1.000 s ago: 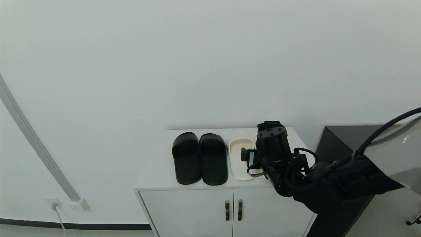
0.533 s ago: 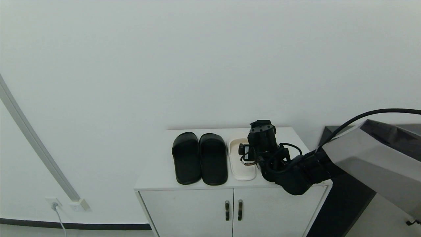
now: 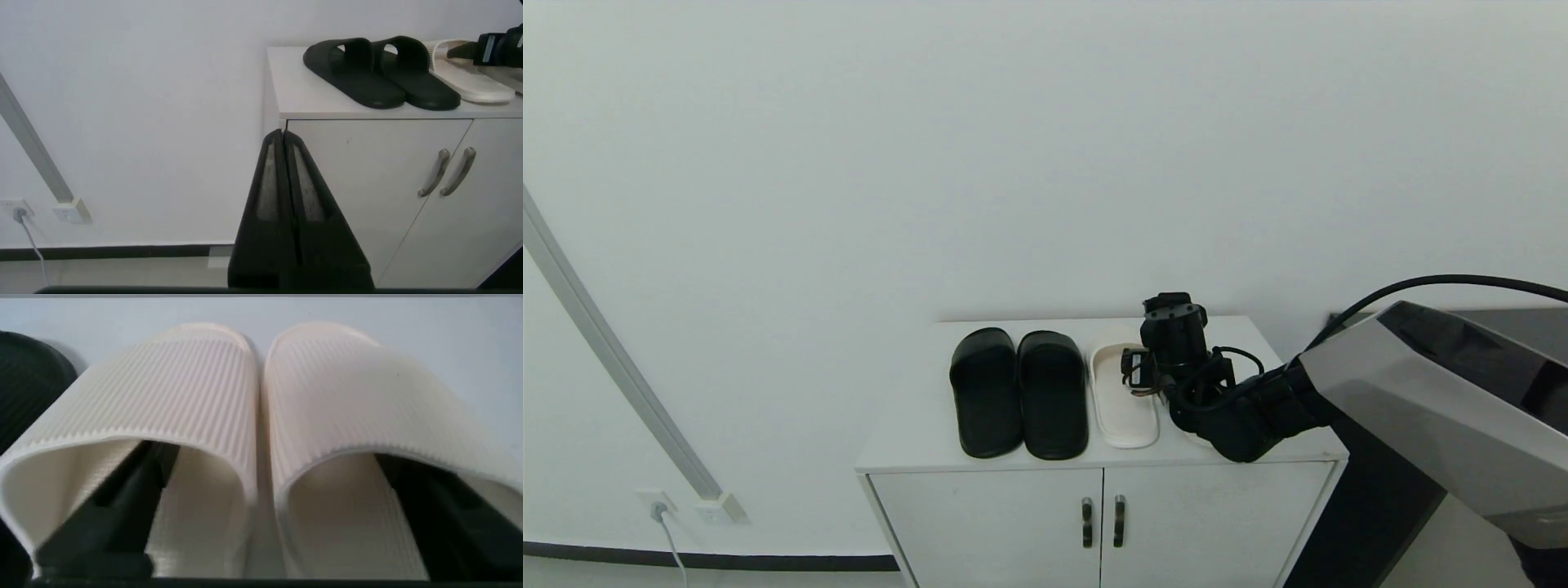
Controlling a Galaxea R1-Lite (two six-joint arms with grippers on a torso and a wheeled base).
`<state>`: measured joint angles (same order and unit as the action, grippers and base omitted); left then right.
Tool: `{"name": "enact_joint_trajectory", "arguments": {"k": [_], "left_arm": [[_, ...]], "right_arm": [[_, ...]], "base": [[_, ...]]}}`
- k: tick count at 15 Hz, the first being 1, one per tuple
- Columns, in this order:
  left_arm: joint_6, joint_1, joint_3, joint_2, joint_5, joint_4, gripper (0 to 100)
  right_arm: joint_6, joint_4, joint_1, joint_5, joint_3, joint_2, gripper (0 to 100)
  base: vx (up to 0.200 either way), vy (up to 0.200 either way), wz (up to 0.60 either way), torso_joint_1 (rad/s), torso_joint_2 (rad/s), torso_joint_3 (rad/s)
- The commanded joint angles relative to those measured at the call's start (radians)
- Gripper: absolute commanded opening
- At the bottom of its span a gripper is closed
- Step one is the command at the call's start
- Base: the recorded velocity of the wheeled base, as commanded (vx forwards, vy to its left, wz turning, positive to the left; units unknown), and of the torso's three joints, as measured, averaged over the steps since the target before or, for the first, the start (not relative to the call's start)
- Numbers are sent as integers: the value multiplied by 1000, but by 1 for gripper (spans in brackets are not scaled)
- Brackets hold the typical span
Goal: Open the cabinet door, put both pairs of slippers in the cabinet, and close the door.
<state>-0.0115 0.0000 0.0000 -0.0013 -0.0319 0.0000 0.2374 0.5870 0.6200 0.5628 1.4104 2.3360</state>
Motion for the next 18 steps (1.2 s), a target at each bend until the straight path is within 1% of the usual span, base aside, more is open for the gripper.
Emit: {"name": "enact_joint_trajectory", "arguments": {"k": [1, 7, 9, 10, 12, 13, 14, 18], "left_arm": [[-1, -2, 0, 1, 0, 0, 0], [-2, -2, 0, 1, 0, 0, 0], [-4, 0, 0, 1, -2, 0, 0], [-4, 0, 0, 1, -2, 0, 0], [-4, 0, 0, 1, -2, 0, 0], [-4, 0, 0, 1, -2, 0, 0], [-2, 0, 0, 1, -2, 0, 0], [-4, 0, 0, 1, -2, -2, 0]], "right_arm": [[0, 0, 0, 0, 4, -3, 0], [0, 0, 6, -6, -11, -38, 0], [0, 0, 17, -14, -61, -101, 0], [-9, 2, 23, -43, -107, -155, 0], [-41, 17, 29, -132, -235, -291, 0], [-53, 27, 29, -161, -277, -333, 0], [-81, 53, 30, -241, -381, -431, 0], [-107, 40, 60, -524, -682, -739, 0]], "base": [[0, 0, 0, 0, 0, 0], [0, 0, 0, 0, 0, 0], [0, 0, 0, 0, 0, 0], [0, 0, 0, 0, 0, 0], [0, 0, 0, 0, 0, 0], [0, 0, 0, 0, 0, 0], [0, 0, 0, 0, 0, 0], [0, 0, 0, 0, 0, 0]]}}
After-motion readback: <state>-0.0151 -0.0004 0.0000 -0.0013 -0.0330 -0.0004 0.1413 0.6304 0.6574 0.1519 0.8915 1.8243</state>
